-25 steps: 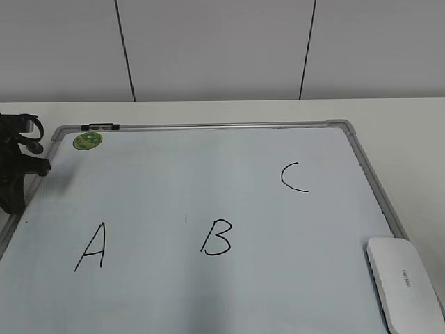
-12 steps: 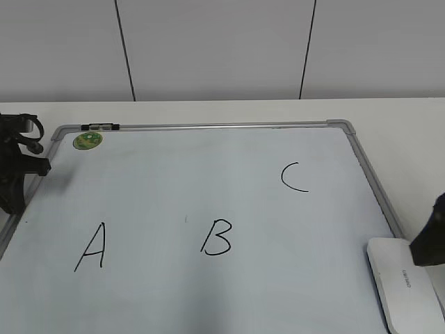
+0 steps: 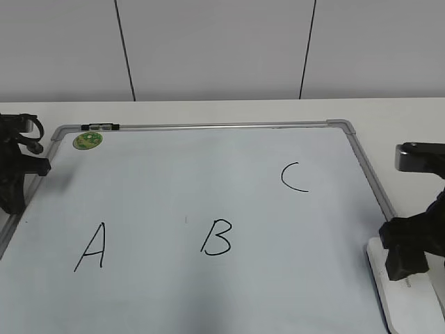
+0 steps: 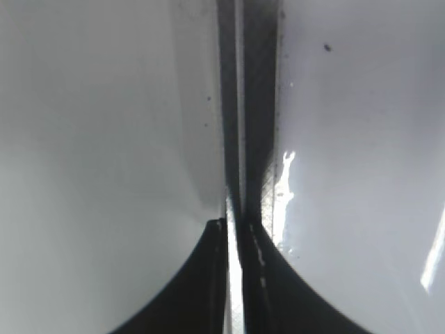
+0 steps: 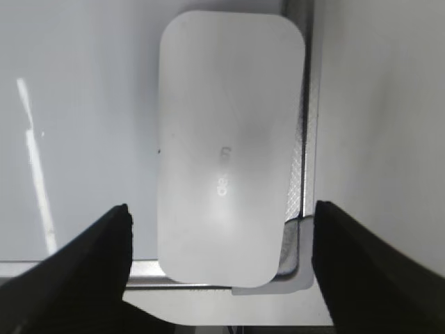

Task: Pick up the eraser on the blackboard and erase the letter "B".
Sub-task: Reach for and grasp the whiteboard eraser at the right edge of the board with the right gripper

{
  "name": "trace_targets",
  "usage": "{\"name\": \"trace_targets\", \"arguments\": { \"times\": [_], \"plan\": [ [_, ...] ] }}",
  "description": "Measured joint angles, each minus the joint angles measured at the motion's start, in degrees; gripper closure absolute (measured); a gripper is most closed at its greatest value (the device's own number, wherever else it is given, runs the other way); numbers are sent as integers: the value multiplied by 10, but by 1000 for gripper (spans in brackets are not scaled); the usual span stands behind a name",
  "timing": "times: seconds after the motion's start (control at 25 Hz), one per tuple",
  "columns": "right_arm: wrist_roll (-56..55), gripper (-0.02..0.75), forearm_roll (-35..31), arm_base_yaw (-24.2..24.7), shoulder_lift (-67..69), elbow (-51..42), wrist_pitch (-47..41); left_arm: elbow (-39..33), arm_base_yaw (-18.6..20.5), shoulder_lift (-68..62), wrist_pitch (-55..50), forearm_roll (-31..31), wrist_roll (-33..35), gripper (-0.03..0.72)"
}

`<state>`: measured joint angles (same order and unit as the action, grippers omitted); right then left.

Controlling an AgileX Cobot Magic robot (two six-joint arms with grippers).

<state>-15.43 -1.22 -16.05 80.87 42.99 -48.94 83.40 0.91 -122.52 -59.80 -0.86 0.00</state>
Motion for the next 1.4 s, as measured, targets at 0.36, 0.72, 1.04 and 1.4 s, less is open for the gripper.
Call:
{"name": "trace_targets", "arguments": {
  "times": [0.36, 0.72, 1.04, 1.4],
  "plan": [
    [-19, 76, 19, 0, 57, 2, 22, 0, 0, 0, 0, -2, 0, 669],
    [-20, 76, 12, 0, 112, 2, 64, 0, 1, 0, 1, -3, 0, 669],
    [-21, 131, 12, 0, 150, 3, 79, 0, 1, 0, 2, -3, 0, 669],
    [-23, 220, 12, 0, 150, 3, 79, 0, 1, 0, 2, -4, 0, 669]
  ]
}}
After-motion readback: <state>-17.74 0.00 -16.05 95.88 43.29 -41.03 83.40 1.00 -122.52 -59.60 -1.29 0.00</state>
